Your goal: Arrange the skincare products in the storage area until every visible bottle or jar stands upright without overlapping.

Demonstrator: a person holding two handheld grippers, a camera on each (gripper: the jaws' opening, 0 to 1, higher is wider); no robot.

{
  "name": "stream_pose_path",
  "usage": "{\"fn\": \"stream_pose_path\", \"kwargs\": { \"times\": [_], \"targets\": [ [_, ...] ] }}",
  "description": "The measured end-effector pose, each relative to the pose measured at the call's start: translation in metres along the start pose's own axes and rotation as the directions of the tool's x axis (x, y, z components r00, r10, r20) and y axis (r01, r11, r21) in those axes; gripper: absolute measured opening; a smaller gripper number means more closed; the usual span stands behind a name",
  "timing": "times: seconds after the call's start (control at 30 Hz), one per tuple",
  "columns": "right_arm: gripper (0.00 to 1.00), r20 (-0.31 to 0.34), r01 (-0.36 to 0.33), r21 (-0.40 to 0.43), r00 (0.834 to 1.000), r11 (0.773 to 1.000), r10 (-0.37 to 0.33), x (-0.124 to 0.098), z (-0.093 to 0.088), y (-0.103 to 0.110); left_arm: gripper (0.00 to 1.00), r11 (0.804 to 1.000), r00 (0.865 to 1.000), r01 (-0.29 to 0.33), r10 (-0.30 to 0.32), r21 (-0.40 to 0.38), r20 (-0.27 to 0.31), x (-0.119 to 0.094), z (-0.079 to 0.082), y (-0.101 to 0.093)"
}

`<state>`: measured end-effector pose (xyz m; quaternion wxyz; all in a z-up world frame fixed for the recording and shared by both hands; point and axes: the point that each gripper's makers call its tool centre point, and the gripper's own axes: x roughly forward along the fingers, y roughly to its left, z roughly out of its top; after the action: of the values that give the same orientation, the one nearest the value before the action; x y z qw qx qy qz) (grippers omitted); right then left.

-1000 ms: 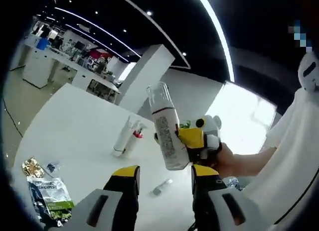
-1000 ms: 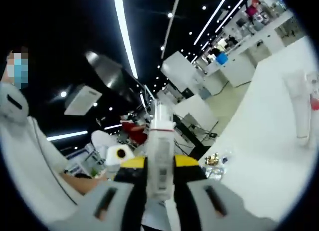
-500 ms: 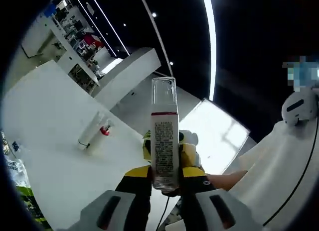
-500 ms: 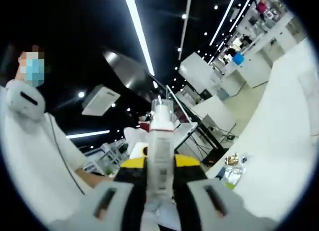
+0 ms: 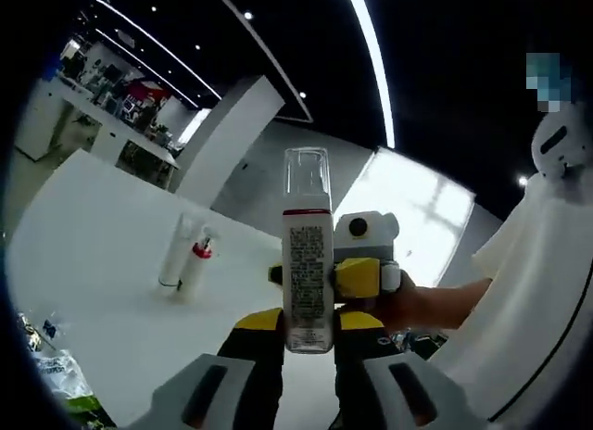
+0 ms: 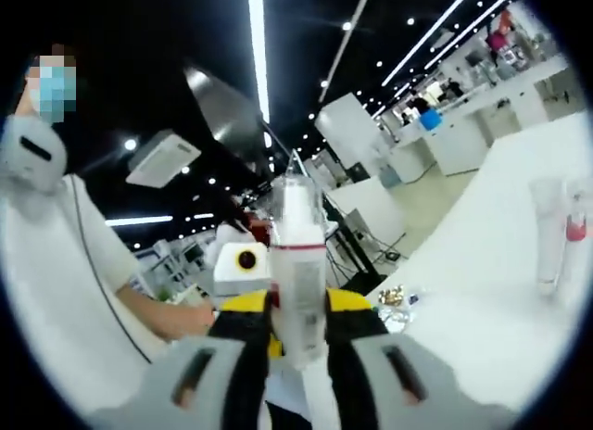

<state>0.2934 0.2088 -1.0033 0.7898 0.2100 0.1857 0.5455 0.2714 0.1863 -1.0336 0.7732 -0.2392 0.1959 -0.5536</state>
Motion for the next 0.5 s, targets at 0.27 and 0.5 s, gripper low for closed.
{"fn": "stream_pose_path", "kwargs": {
  "times": [0.27,0.5],
  "targets": [
    [0.24,-0.051,0.193,-0.07,0.979,0.979,-0.197,-0.008,0.005,-0.022,0.18,0.985,0.988,-0.141,0.147,0.102,-0.053,0.004,-0.006,0.026],
    [0.24,-0.061,0.305,0.002,0.951,0.952,-0.305,-0.017,0.012,-0.039,0.18,0.948,0.954,-0.241,0.271,0.208,-0.13,0.006,-0.019,0.047]
  ]
}}
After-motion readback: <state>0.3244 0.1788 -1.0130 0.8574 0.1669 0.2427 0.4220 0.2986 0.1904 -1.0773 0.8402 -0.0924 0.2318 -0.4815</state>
